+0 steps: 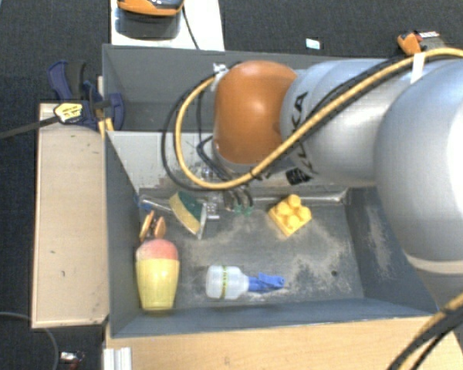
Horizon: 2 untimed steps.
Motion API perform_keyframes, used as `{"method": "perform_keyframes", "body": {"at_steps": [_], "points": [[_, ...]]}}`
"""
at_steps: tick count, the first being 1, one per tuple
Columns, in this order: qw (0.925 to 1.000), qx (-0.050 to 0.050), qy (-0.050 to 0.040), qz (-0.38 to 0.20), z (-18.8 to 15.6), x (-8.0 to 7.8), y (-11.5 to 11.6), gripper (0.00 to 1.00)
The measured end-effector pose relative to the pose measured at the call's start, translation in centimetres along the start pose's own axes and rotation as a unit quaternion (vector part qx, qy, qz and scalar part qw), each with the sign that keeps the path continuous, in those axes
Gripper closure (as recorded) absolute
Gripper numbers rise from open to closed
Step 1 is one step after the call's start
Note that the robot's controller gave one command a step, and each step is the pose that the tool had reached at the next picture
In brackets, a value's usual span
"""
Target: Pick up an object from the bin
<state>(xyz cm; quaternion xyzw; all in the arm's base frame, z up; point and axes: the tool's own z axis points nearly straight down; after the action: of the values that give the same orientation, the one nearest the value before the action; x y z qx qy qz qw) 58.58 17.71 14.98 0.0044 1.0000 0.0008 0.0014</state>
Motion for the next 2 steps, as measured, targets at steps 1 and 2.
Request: {"method": "perform_keyframes", "body": {"at_steps": [1,2], "points": [[1.0000,0.000,0.0000,0.001,0.0,0.0,0.0,0.00],[0.9996,-0.001,-0.0011,0.027,2.0,0.2,-1.5,0.00]]}}
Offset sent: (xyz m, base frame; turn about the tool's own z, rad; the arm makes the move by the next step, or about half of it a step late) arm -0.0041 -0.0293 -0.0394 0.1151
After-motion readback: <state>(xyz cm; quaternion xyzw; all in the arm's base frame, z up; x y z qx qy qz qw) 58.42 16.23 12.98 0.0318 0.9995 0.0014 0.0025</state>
